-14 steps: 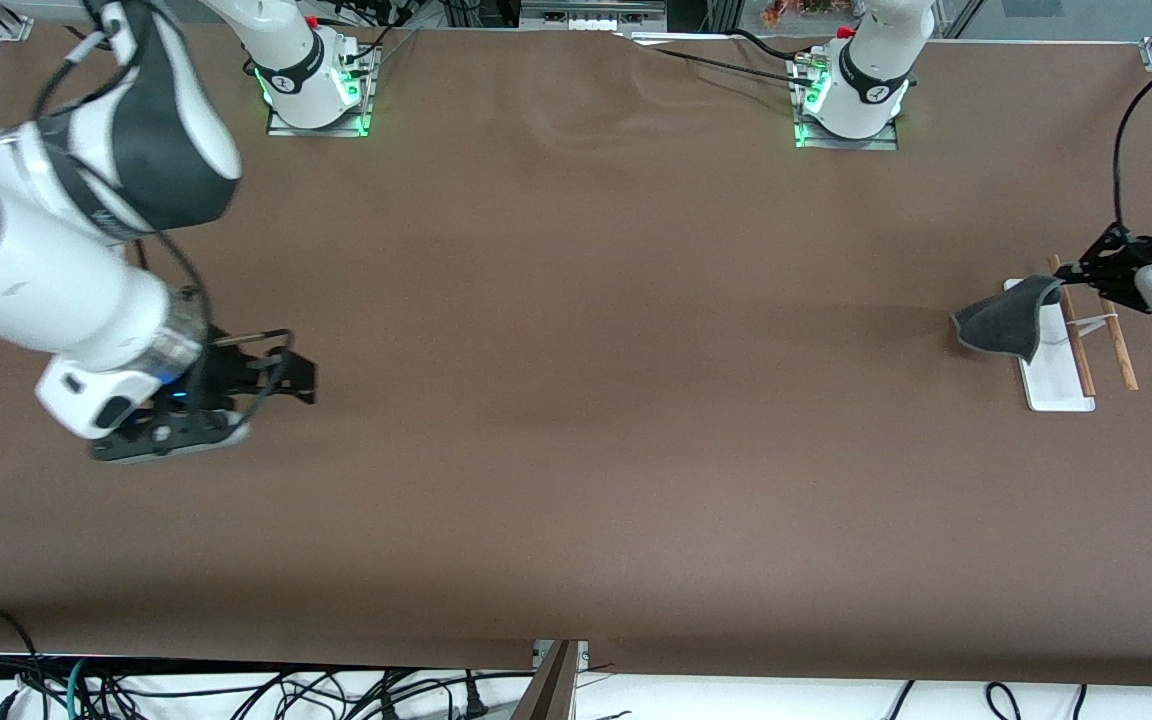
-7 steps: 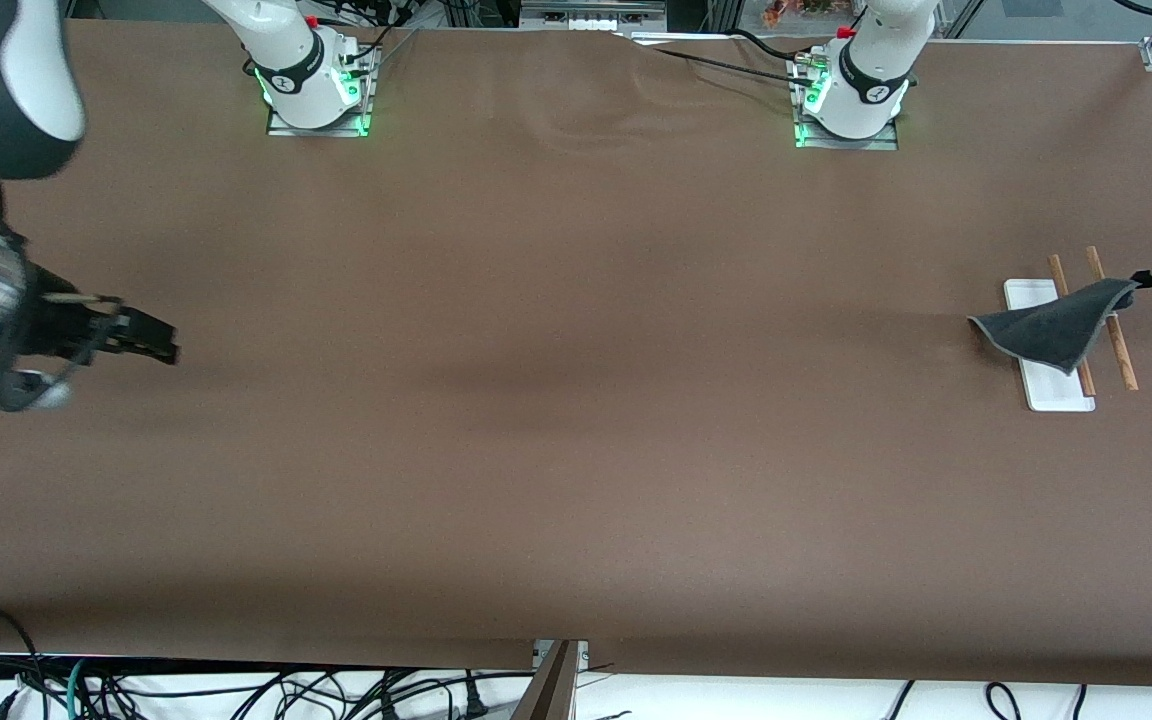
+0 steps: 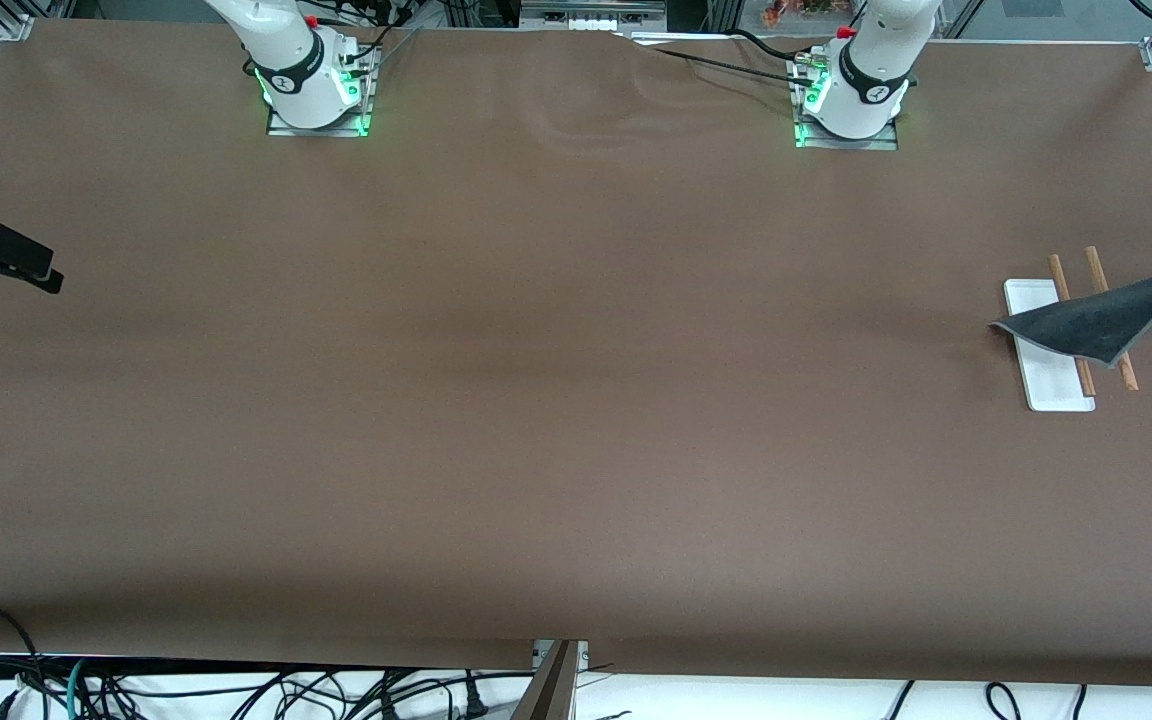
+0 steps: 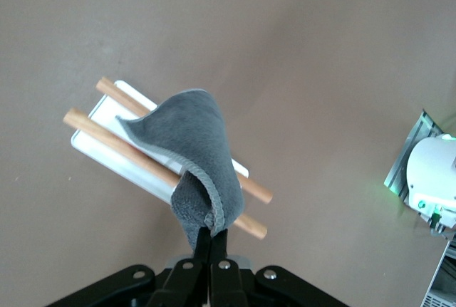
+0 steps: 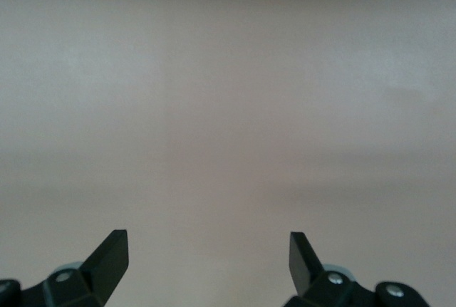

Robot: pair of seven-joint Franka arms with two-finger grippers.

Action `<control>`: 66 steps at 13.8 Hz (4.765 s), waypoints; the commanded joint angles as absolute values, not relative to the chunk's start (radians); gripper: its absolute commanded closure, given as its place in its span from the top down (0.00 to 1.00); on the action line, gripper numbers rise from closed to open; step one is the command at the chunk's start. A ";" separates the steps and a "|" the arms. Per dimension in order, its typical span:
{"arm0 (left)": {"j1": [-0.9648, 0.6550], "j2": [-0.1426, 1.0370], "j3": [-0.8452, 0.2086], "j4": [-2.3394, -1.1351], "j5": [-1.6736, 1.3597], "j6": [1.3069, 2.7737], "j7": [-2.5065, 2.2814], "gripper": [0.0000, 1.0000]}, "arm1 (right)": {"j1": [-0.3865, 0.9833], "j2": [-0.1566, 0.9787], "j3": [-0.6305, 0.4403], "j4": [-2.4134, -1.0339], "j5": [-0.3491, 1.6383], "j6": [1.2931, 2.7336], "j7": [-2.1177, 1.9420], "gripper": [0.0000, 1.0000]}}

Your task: Pass towel and hang on rack

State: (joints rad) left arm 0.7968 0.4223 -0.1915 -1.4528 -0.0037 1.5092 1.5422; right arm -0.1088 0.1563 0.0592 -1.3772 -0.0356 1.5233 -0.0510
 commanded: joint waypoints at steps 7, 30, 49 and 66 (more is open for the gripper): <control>0.836 0.586 -0.170 -1.312 0.018 1.491 1.713 0.00 | -0.107 0.072 0.035 -1.505 -0.032 1.468 -0.098 1.00; 0.775 0.632 -0.176 -1.207 -0.008 1.614 1.749 1.00 | -0.092 0.097 0.046 -1.491 -0.032 1.477 -0.103 1.00; 0.234 0.040 -0.126 -1.722 0.073 1.594 0.449 1.00 | -0.078 0.098 0.041 -1.489 -0.031 1.479 -0.101 1.00; 0.101 -0.018 -0.052 -1.747 -0.023 1.594 -0.058 1.00 | -0.081 0.098 0.040 -1.489 -0.031 1.479 -0.103 1.00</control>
